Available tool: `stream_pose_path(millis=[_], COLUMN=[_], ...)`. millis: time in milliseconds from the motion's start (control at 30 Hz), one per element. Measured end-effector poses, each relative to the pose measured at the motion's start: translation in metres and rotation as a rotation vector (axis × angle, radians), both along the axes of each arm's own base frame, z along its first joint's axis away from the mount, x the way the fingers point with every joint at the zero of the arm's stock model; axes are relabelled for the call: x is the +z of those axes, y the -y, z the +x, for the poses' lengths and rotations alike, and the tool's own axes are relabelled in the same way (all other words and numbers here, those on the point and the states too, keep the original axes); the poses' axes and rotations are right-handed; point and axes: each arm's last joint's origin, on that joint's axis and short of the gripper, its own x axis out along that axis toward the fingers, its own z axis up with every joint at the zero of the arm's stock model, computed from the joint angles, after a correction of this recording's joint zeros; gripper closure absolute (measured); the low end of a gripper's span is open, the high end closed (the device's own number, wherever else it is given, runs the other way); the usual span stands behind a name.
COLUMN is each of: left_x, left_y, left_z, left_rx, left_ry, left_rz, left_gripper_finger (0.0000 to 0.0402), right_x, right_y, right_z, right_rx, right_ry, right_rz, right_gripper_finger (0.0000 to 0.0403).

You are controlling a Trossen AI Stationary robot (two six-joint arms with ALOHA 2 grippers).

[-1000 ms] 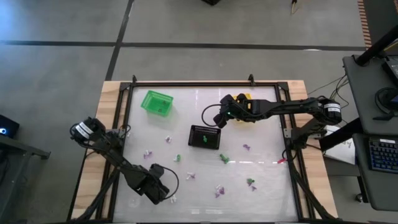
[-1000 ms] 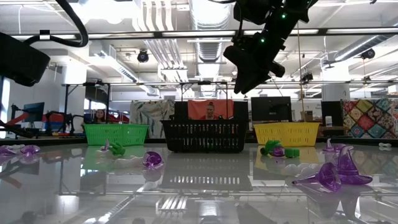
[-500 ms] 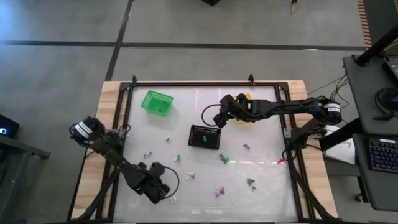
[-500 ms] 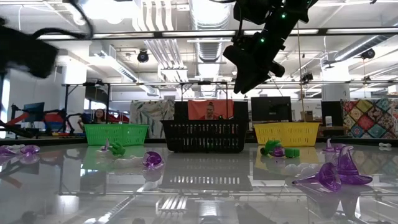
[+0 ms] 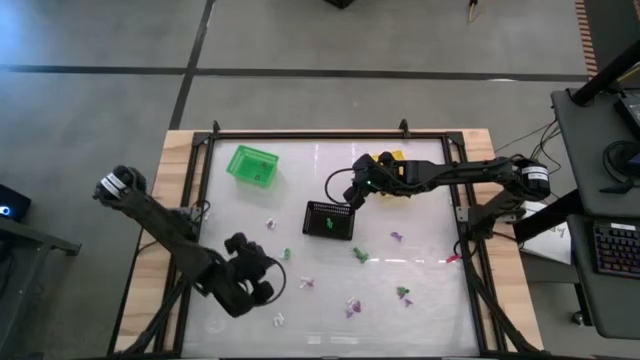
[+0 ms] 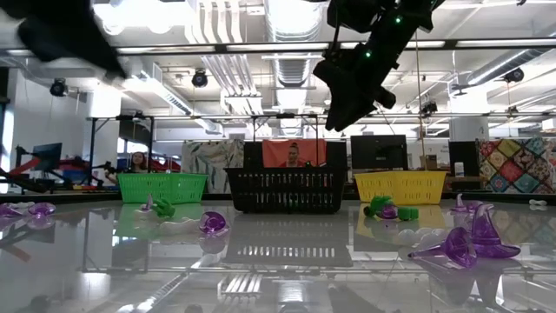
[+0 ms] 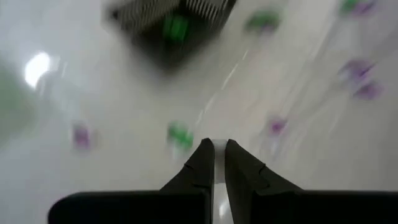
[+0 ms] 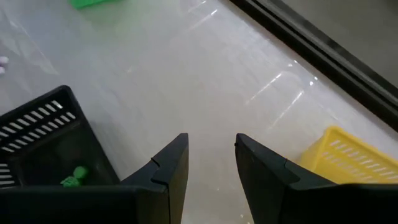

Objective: Sort Halloween decoration
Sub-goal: Put the white bone toy into the yellow bin

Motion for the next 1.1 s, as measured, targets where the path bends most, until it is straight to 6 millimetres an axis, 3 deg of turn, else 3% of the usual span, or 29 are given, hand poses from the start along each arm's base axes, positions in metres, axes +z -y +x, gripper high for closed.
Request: stream_pose_path(millis=[167, 367, 600, 800, 1100], left_x=[0.043, 0.067, 0.052, 0.031, 0.014], left_y=[-0.008, -0.010, -0.021, -0.040, -0.055], left_z=[-0.004, -0.003, 0.001, 0.003, -0.005], left_rx=[-0.152, -0.311, -0.429, -0.390, -0.328], left_ry=[0.220, 0.389, 0.561, 0.727, 0.837], left_rz=[0.156, 0.306, 0.318, 0.300, 0.300], left_gripper_finger=[0.0401, 0.0401, 0.0402, 0.0401, 0.0401], right_x=[0.005, 0.017, 0.027, 0.023, 0.010], right_y=[-0.013, -0.038, -0.077, -0.107, -0.123], right_z=[0.008, 0.023, 0.034, 0.050, 0.075], right_rx=[0.134, 0.372, 0.635, 0.759, 0.818], right_ry=[0.065, 0.223, 0.357, 0.472, 0.676], right_rz=[0.025, -0.033, -0.128, -0.223, -0.244], right_gripper_finger=[0.0277, 0.0278, 0.0278, 0.0277, 0.0277])
